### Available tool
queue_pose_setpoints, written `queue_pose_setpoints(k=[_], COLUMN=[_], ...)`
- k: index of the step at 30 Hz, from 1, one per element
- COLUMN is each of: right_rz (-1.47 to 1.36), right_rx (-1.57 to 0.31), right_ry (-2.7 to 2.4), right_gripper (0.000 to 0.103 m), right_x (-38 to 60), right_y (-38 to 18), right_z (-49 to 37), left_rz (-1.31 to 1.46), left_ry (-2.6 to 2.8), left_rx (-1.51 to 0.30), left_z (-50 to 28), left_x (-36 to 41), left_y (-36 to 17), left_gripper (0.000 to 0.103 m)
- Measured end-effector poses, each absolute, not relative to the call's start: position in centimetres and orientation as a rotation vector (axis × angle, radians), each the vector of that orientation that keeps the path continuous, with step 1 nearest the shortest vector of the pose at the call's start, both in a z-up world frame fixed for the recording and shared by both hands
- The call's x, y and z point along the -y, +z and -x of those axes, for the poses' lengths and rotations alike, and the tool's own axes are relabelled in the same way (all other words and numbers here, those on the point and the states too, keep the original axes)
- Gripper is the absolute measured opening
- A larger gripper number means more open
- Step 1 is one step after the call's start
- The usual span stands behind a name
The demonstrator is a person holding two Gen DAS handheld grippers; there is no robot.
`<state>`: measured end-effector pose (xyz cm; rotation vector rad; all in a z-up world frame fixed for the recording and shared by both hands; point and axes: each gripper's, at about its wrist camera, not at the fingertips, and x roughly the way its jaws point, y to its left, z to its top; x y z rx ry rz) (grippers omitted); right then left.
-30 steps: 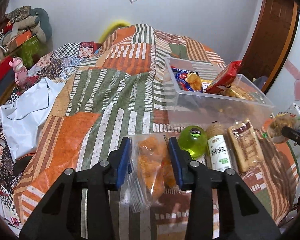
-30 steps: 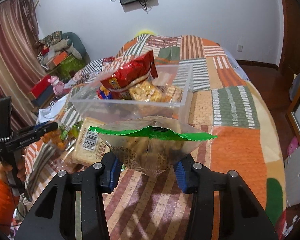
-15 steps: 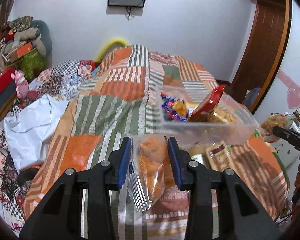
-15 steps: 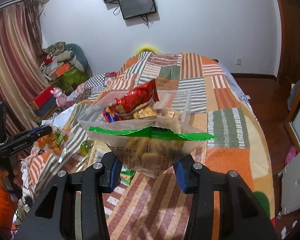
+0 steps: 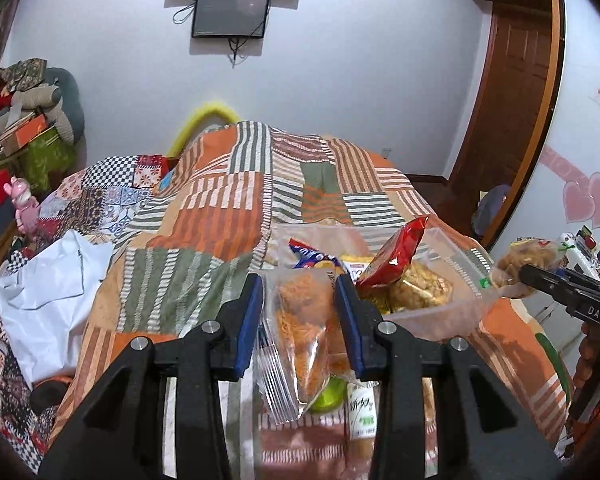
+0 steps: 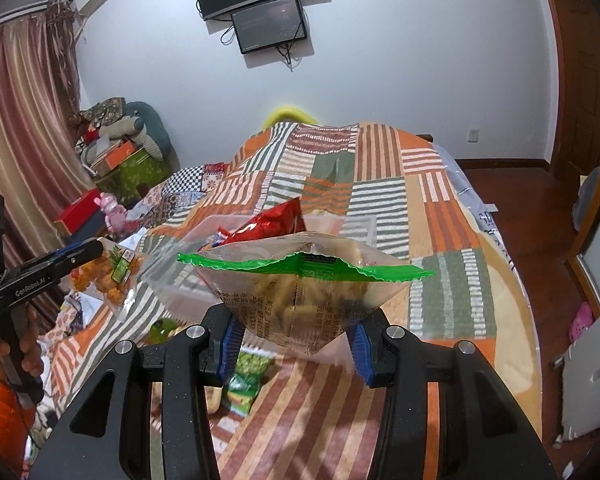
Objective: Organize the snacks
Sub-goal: 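Lift and carry the fried-snack bag and green-topped bag over the clear box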
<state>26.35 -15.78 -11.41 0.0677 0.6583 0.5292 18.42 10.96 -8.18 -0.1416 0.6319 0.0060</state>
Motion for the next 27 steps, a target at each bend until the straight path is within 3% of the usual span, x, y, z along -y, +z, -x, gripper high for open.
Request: queue_pose_setpoints(k=[27], right_rz=[-0.004], right_rx=[-0.728], right_ry=[0.484], right_gripper=[0.042], right_x=[12.7], right_y=[-13.7], right_z=[-33.7], left_rz=[0.180], left_ry=[0.002], left_rx=[-0.690], left_z=[-27.4], left_x=[-10.4], left_y=[-12.4], left_gripper=[0.037])
